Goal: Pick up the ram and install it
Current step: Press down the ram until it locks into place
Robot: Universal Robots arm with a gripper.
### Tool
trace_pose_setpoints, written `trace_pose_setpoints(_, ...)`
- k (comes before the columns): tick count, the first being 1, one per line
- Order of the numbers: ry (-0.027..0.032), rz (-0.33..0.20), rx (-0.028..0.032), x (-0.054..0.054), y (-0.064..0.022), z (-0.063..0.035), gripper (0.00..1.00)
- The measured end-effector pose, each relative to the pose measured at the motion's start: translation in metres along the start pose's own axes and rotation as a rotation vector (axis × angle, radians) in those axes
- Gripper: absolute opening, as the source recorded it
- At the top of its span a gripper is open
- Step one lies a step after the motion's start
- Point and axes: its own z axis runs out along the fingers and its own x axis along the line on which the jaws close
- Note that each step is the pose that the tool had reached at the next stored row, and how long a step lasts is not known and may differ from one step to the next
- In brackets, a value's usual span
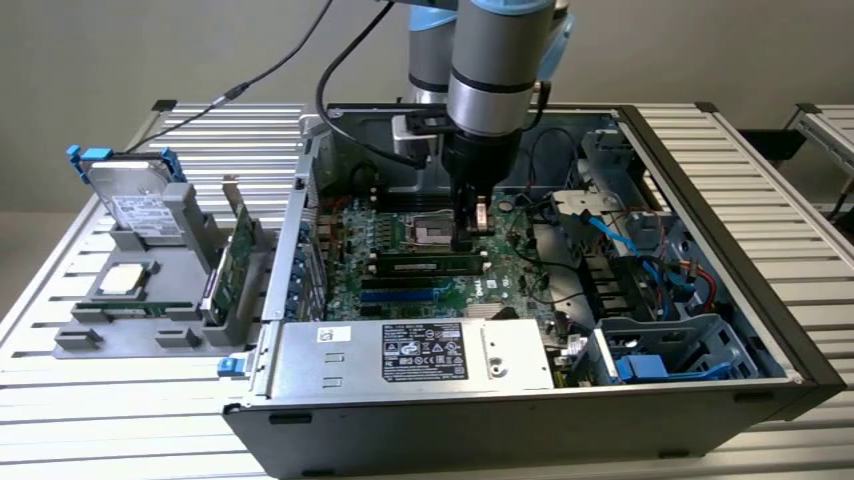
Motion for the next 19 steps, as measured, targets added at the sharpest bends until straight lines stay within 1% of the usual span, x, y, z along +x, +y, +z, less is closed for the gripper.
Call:
trace_pose_setpoints(3, 0.0055, 0.0, -0.0002, 0.0, 0.0007, 0.0033, 0.1)
trace_pose_setpoints(8, 0.0076, 0.0, -0.0001, 0.0, 0.0018, 0.0059, 0.1)
trace_pose_setpoints(10, 0.0101, 0.0, -0.0003, 0.0, 0.0022, 0.0084, 0.1)
trace_pose_setpoints(14, 0.0112, 0.0, -0.0003, 0.0, 0.0024, 0.0109, 0.1)
trace_pose_setpoints(19, 0.0111, 0.001, -0.0003, -0.001, 0.0031, 0.0113, 0.1)
